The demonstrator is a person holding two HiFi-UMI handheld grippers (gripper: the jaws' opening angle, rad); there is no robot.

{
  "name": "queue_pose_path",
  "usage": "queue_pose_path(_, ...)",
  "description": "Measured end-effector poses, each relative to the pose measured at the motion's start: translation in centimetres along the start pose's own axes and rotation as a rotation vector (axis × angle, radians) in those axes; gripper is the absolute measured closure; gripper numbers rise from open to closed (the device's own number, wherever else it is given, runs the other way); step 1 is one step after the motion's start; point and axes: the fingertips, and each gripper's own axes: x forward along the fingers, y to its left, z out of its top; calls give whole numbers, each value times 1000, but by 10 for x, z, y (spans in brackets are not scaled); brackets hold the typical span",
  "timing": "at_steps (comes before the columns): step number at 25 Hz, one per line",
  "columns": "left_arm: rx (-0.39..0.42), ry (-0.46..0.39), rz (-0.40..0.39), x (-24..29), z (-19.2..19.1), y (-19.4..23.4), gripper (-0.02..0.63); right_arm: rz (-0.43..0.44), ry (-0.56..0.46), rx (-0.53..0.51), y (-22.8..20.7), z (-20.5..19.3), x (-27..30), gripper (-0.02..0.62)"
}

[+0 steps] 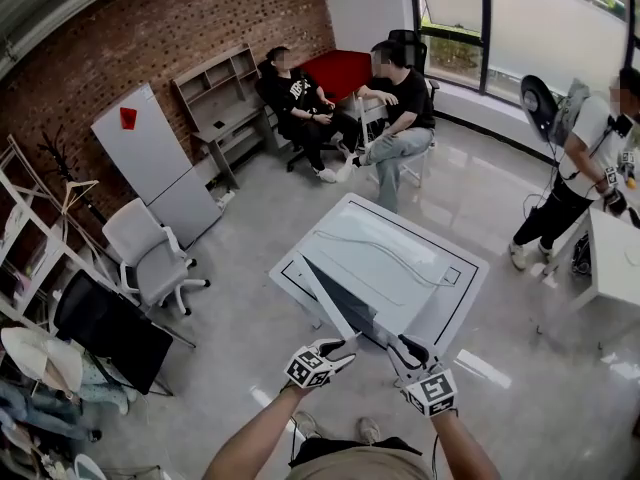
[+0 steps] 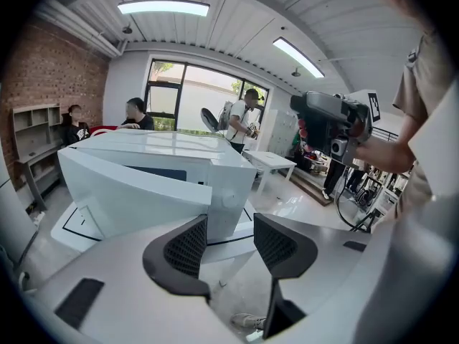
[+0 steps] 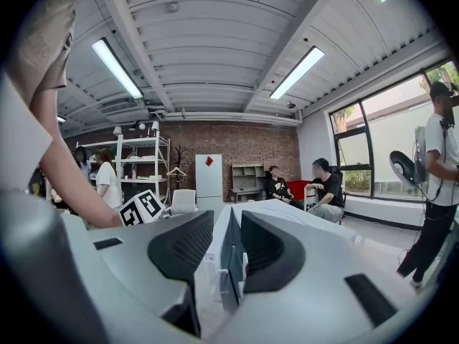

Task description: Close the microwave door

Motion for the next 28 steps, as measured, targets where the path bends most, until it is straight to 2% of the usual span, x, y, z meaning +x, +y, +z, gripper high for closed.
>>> queue_pose_path(7,-9,34,-4,30,5,10,393,-27,8,8,-6,-6,-10,469)
queue_pose_path(13,-120,-48,15,44,24,27,393,-49,17,18,-12,-10,-13,469)
queue_pose_path(18,-173,-91,7,54,36,30,393,-63,22,27,-17,-15,-13,471)
queue_pose_path(23,-293,-175,9,56,47,37,393,-72,23,34,-21,-17,-12,471)
queue_pose_path(28,-252,-148,26,58,46,38,393,-70,24,31,-22,-17,-7,472)
